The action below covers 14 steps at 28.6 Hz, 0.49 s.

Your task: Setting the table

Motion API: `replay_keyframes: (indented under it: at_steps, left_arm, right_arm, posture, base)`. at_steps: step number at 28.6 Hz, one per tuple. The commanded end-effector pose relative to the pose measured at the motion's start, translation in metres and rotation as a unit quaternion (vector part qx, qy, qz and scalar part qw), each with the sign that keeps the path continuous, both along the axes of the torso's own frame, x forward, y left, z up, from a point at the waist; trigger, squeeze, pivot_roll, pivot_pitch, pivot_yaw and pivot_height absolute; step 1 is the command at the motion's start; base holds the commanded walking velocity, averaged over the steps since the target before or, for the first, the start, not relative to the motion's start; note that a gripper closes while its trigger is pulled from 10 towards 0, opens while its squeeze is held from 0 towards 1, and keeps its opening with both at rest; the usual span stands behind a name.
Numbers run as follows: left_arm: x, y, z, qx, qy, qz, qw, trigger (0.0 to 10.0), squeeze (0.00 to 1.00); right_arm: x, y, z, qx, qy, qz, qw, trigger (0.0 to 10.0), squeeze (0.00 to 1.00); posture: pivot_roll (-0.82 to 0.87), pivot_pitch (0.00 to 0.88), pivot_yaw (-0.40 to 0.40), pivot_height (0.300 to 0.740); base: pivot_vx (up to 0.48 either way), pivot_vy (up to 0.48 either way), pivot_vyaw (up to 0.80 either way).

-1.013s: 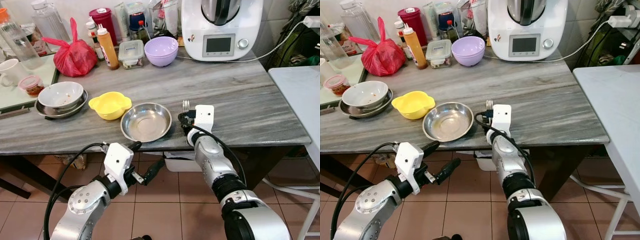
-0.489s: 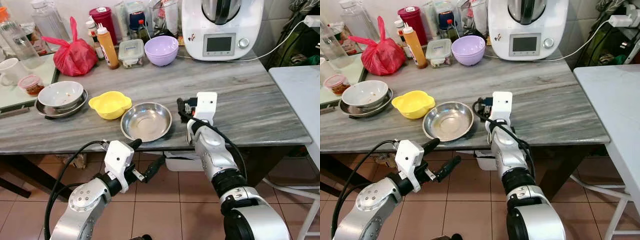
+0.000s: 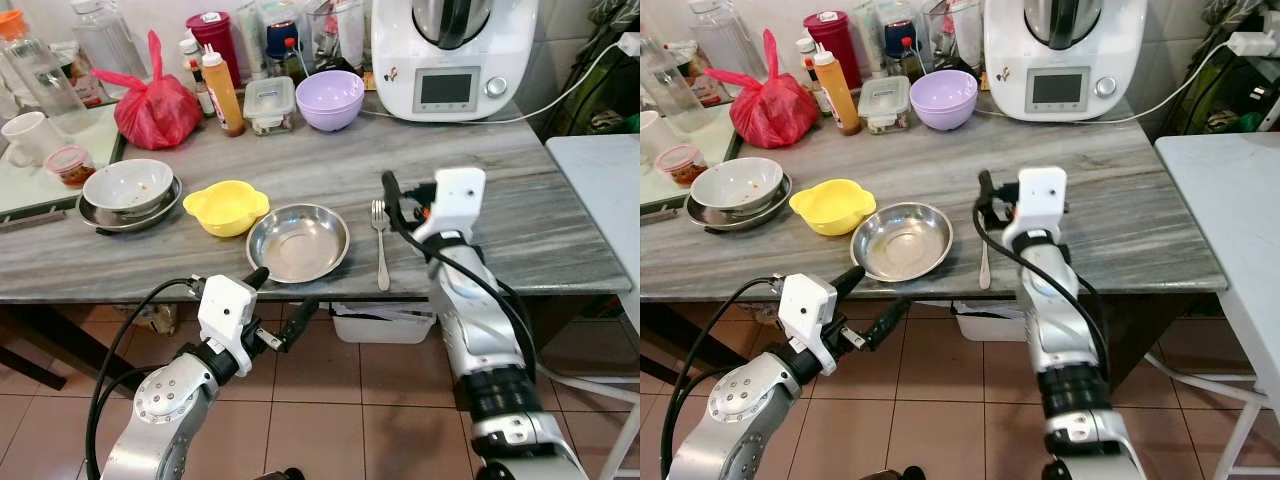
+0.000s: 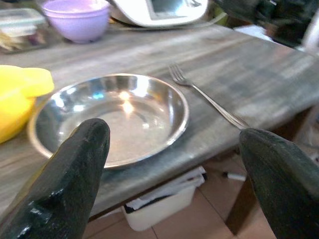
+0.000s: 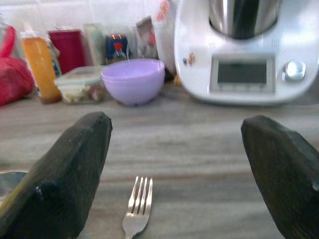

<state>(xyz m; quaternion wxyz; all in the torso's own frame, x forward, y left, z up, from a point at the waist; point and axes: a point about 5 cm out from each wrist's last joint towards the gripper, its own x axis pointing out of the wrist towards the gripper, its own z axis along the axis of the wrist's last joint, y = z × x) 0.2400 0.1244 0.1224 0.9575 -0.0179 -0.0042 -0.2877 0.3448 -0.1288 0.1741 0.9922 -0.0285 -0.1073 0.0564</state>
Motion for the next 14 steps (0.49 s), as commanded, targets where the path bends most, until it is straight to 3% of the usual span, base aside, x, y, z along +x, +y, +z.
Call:
replay_keyframes:
  at_steps: [1,4,6,11,14]
  left_arm:
    - [0.0,0.008,-0.003,0.002,0.0,0.029,1.0,10.0,0.0]
    - [0.0,0.009,-0.003,-0.009,-0.003,0.052,0.999,10.0,0.0]
    - [-0.002,0.009,-0.005,-0.015,-0.001,0.065,0.998,10.0,0.0]
    - [0.0,0.016,-0.006,-0.011,-0.007,0.105,0.994,10.0,0.0]
    - [-0.001,0.019,-0.007,-0.008,-0.006,0.119,0.993,10.0,0.0]
  right_arm:
    - [-0.005,0.002,0.004,-0.019,-0.009,0.005,1.0,10.0,1.0]
    - [-0.012,-0.014,-0.003,-0.021,0.002,-0.015,1.0,10.0,1.0]
    - [-0.021,-0.028,-0.01,-0.067,0.007,-0.043,0.997,10.0,1.0]
    - [-0.035,-0.039,-0.016,-0.118,0.007,-0.049,0.992,10.0,1.0]
    - [-0.043,-0.042,-0.023,-0.104,0.034,-0.036,0.993,10.0,1.0]
  posture:
    - [-0.09,0.058,0.107,0.74]
    - [-0.09,0.055,0.104,0.74]
    - [-0.09,0.054,0.104,0.74]
    - [-0.11,0.055,0.102,0.74]
    - [-0.13,0.052,0.104,0.74]
  base:
    - [0.0,0.0,0.0]
    - [0.0,0.0,0.0]
    - [0.0,0.0,0.0]
    - [0.0,0.0,0.0]
    - [0.0,0.0,0.0]
